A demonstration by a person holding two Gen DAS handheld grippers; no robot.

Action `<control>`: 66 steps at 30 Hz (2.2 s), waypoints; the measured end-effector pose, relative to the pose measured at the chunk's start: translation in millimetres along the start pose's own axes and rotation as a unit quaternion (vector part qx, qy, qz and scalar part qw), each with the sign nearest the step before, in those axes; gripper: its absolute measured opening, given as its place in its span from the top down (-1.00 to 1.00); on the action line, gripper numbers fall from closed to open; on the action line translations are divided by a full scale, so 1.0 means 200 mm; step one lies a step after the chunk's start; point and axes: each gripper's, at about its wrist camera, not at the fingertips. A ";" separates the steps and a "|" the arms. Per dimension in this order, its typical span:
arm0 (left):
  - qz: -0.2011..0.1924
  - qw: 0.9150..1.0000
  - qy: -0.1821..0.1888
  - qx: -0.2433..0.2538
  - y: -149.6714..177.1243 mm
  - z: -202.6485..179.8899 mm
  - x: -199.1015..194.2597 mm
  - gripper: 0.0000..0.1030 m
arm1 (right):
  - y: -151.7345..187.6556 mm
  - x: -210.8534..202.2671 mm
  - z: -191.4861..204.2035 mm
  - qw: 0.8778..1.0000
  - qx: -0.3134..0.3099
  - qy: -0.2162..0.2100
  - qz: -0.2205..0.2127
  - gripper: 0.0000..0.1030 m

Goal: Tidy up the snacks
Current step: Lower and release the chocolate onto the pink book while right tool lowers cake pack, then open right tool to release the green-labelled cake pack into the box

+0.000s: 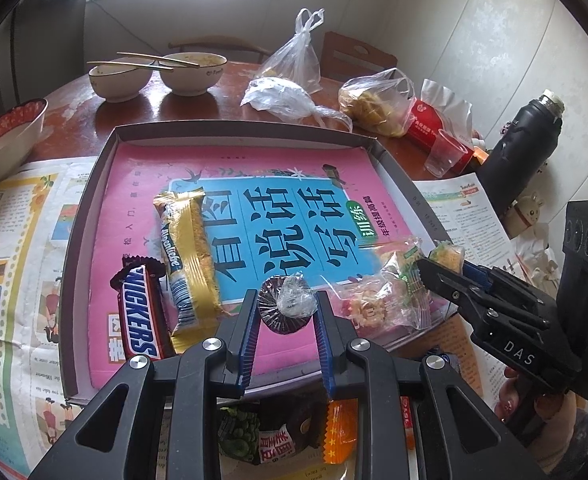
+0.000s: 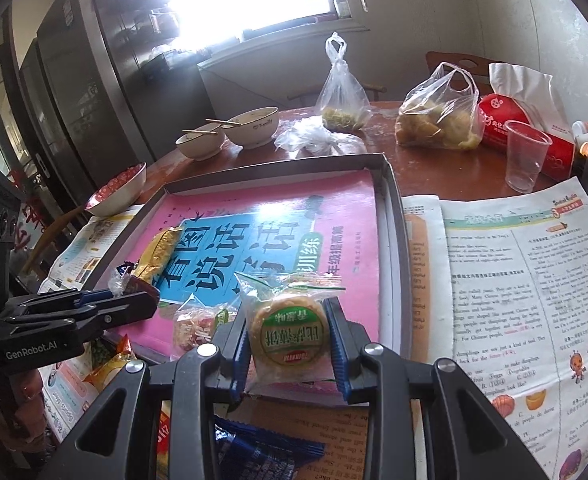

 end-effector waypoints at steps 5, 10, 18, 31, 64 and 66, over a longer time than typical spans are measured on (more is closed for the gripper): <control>0.001 1.000 -0.004 0.003 0.00 0.00 0.01 0.48 | -0.01 0.00 -0.03 1.000 0.010 0.009 -0.005 0.33; 0.000 1.000 -0.009 0.005 0.00 0.00 0.02 0.48 | -0.01 -0.02 -0.04 0.999 0.003 0.028 -0.015 0.33; -0.002 1.000 -0.007 0.003 0.00 0.00 0.02 0.48 | 0.01 -0.02 -0.04 1.000 -0.005 0.024 -0.016 0.33; -0.010 1.000 -0.003 -0.002 0.01 0.02 -0.02 0.48 | 0.04 -0.05 -0.04 0.999 -0.017 0.031 -0.010 0.32; -0.015 1.000 -0.010 0.016 0.04 -0.03 -0.12 0.38 | 0.03 -0.18 -0.03 0.998 -0.028 0.054 -0.022 -0.03; -0.017 1.000 -0.012 0.016 0.04 -0.03 -0.13 0.31 | 0.03 -0.18 -0.02 0.998 -0.028 0.052 -0.022 -0.03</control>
Point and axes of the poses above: each gripper's, at about its wrist camera, not at the fingertips, and x roughly the way its jaws point, z to its left, y to its underside, and after that the axes turned 12 degrees about x, right-handed
